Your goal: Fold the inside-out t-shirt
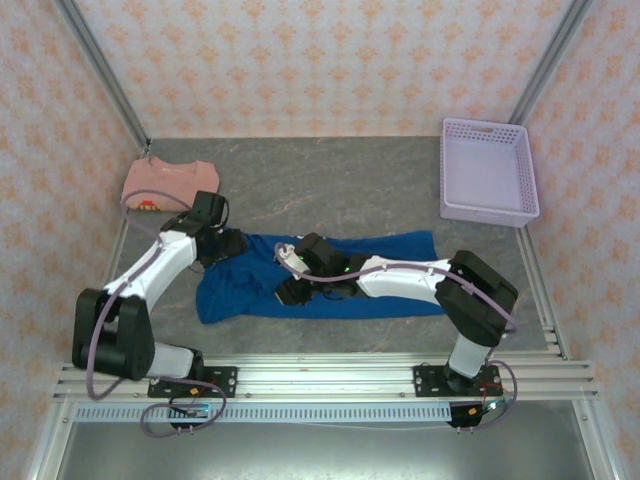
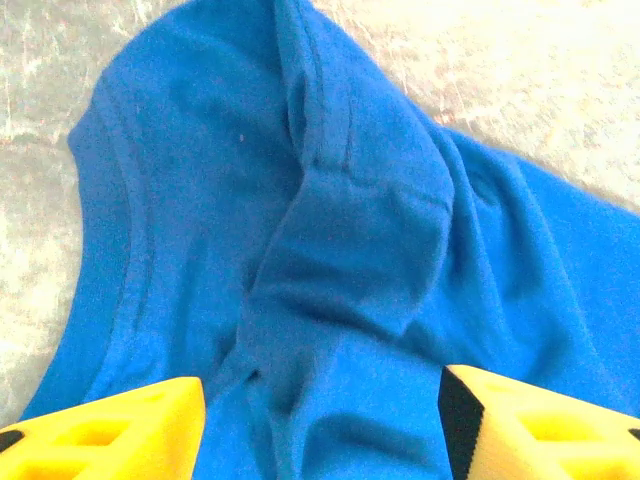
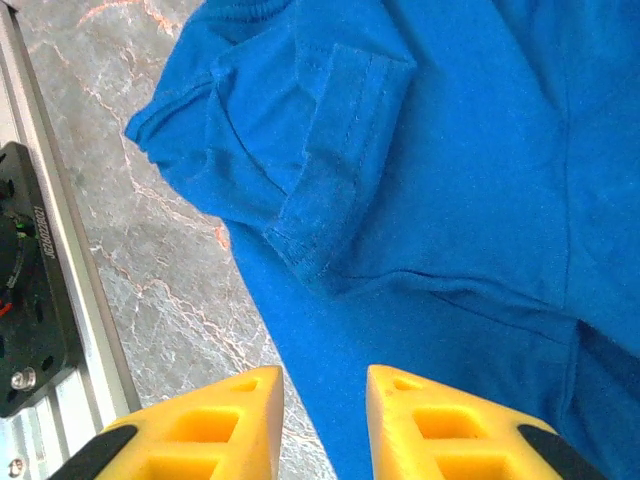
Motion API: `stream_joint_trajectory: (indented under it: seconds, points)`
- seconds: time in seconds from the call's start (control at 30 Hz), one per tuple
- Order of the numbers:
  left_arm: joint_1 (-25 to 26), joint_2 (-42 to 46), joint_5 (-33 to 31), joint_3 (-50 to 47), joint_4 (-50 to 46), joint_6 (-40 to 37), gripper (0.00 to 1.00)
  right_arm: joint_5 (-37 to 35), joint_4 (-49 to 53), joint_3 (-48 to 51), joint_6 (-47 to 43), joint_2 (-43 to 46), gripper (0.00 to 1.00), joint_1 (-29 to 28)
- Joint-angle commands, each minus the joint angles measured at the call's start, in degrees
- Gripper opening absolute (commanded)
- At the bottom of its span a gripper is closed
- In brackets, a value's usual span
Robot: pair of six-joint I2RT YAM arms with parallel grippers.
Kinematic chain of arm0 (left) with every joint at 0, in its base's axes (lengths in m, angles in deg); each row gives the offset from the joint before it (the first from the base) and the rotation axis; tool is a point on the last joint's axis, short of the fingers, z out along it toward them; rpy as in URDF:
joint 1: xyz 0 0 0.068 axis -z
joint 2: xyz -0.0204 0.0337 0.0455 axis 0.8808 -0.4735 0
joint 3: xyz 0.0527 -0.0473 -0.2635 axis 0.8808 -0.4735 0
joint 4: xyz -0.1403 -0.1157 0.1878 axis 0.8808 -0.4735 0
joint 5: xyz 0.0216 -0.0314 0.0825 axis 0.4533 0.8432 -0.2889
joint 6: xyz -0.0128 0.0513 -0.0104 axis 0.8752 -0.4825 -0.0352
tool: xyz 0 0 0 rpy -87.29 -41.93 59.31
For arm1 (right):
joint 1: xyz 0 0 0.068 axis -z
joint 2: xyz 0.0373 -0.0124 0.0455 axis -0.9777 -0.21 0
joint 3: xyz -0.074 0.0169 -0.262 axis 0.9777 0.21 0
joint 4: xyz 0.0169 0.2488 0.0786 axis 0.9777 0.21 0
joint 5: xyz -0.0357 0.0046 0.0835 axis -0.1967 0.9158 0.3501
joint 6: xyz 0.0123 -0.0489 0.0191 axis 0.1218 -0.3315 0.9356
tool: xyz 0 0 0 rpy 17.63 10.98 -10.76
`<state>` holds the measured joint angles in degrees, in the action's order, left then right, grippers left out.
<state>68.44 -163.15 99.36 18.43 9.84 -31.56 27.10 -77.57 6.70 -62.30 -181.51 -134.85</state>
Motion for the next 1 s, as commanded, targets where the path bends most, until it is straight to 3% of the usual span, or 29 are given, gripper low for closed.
stream_joint_trajectory:
  seconds: [0.0, 0.2, 0.33, 0.6, 0.73, 0.83, 0.97]
  points:
    - [-0.3, 3.5, 3.2, -5.4, 2.1, 0.2, 0.68, -1.3, -0.7, 0.0, 1.5, 0.4, 0.28, -0.1]
    - [-0.3, 8.1, 5.1, -11.8, 6.6, -0.5, 0.7, -0.9, 0.5, -1.2, 1.5, -0.9, 0.29, -0.2]
    - [-0.3, 9.2, 1.8, -13.5, 6.8, -0.7, 0.59, -0.8, 0.2, -1.2, 2.0, -1.1, 0.29, -0.1]
    - [-0.4, 3.7, 6.2, -13.9, 11.6, -1.6, 0.39, -1.8, 1.2, -1.9, 1.9, -1.4, 0.28, -0.2]
    - [-0.3, 2.6, 7.3, -13.2, 12.4, -1.6, 0.18, -2.1, 1.6, -2.3, 2.0, -1.5, 0.28, -0.1]
    - [-0.3, 3.0, 7.7, -11.3, 8.6, -0.3, 0.07, -2.5, 2.2, -2.5, 1.7, -1.4, 0.28, -0.1]
    - [-0.3, 4.8, 10.0, -7.7, -1.3, 1.9, 0.04, -4.6, 3.4, -2.2, 1.2, 0.0, 0.28, -0.1]
